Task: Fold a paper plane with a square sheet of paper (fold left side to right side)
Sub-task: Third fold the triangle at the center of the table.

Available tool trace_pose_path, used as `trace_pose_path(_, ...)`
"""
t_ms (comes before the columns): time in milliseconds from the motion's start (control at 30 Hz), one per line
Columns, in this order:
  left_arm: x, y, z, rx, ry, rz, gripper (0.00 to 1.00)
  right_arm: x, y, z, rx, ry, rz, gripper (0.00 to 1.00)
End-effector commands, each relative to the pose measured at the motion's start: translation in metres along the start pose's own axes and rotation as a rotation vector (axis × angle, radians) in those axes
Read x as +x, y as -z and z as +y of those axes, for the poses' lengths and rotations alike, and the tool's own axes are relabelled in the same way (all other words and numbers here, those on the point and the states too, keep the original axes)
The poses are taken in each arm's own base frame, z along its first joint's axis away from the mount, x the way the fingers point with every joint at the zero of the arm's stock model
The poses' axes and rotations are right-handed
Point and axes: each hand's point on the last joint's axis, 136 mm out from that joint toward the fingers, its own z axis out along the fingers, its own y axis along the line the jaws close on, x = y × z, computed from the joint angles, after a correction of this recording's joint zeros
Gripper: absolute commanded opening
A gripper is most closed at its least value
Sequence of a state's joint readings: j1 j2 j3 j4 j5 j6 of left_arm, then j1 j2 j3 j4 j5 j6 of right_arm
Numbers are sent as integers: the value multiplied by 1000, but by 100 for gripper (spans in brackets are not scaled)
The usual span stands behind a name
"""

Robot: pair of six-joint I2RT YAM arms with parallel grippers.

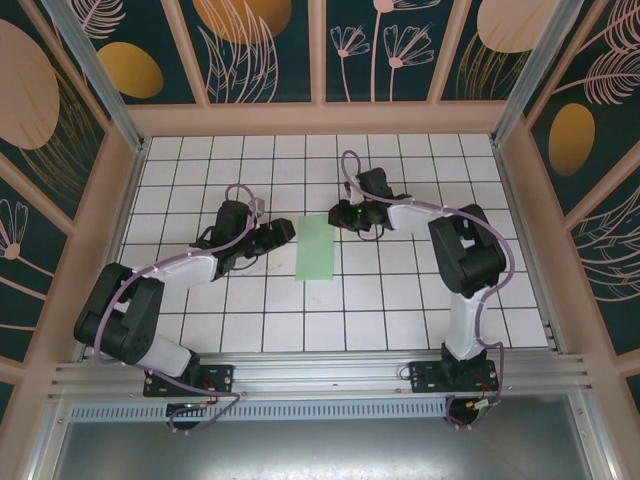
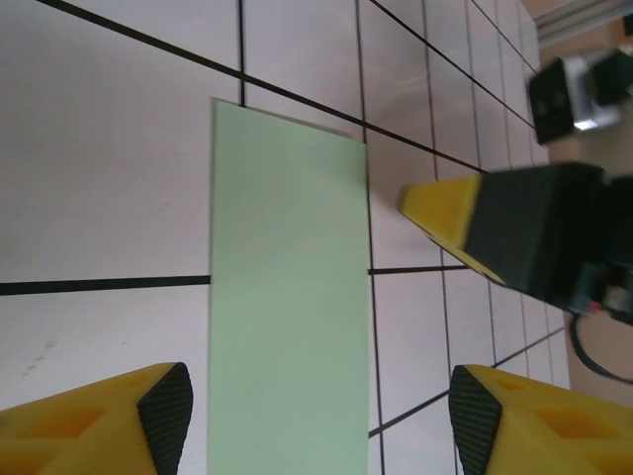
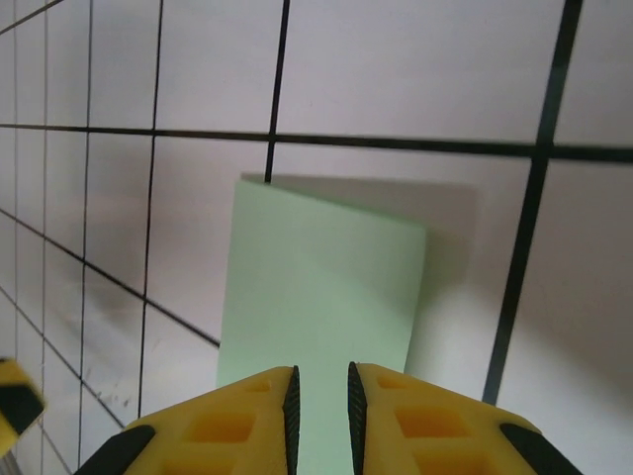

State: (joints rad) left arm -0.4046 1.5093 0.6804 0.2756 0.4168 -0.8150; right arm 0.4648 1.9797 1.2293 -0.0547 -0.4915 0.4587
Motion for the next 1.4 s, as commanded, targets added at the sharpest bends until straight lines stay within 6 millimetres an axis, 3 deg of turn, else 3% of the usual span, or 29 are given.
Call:
trace_pose_path(0, 0, -7, -9, 57, -36, 26, 70, -9, -12, 2, 1, 15, 2, 23)
trace_pose_path(367, 25, -27, 9, 38, -2, 168, 68, -4, -38, -27, 98, 21, 75, 21)
trace_pose_path(733, 45, -41, 13, 18, 14, 270, 68, 8, -44, -53, 179, 39, 130, 16)
trace_pose_path(1100, 59, -61, 32, -130, -10, 320, 73, 10, -45, -53, 149, 58, 138, 15)
trace_pose_path(1367, 65, -65, 21, -114, -11, 353, 65, 10, -45, -51, 141, 56, 136, 15)
